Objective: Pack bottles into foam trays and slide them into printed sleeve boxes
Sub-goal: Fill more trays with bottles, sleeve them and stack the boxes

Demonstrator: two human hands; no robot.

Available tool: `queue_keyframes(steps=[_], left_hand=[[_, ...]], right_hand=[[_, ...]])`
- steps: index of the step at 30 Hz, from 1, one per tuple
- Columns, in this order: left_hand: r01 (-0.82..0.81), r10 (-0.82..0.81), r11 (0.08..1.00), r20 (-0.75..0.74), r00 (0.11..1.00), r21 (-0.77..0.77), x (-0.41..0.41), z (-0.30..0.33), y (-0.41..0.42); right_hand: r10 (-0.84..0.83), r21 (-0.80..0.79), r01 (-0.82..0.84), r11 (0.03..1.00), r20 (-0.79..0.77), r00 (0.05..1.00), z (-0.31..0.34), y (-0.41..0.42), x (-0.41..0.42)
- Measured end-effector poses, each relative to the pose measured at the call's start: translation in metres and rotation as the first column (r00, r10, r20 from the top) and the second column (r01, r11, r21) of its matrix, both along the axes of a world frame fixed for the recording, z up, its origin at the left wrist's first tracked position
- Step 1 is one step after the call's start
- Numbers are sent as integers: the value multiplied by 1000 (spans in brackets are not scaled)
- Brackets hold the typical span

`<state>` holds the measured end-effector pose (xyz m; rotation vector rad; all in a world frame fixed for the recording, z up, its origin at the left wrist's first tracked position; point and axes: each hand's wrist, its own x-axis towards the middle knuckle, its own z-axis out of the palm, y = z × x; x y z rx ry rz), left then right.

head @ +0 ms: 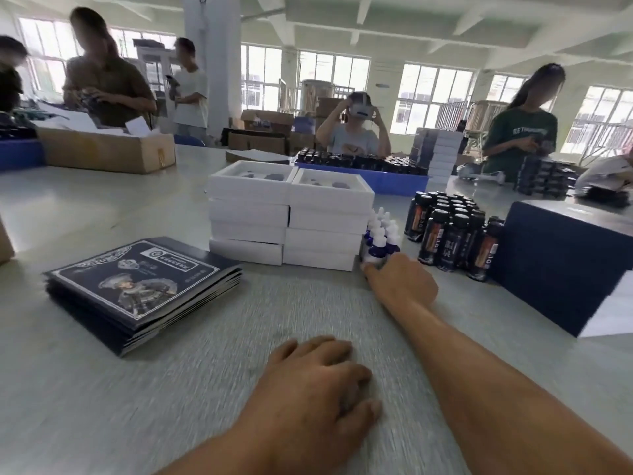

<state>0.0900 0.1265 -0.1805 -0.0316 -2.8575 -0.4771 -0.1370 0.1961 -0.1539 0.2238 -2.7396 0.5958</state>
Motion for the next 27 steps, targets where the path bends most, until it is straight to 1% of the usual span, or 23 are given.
queue_keyframes(steps=[5,7,9,11,14,16,18,21,23,25,27], left_hand=[[6,-5,1000,-46,999,24,8,-2,3],[-1,2,1000,-43,999,15,9,-3,3],[-19,20,1000,-22,1000,17,11,-3,4],[-90,90,996,-10,996,9,11,-2,5],[-245,246,969,14,969,-21,11,0,3],[-270,274,960,45,961,-71,11,1,3],[-264,270,960,68,960,-92,9,2,2],[-243,253,964,97,963,-109,7,4,-1],[-234,244,967,103,964,-100,4,8,-9],[-262,265,963,47,963,-63,-3,17,-25],[-342,336,939,-100,936,-44,-18,35,-50]], right_hand=[[16,3,-16,1000,-30,999,-8,4,9],[35,-21,-36,999,-41,999,-11,7,13],[69,-28,-70,997,-17,997,-13,10,16],[98,-33,-98,995,18,995,-15,14,19],[152,-58,-147,987,86,985,-12,19,27],[194,-60,-188,980,121,973,-12,20,36],[223,-59,-218,974,103,969,-16,21,45],[221,-58,-220,974,22,975,-24,24,53],[222,-74,-221,972,-1,975,-27,25,54],[229,-86,-228,970,-2,974,-26,25,54],[233,-81,-232,969,5,972,-24,23,54]])
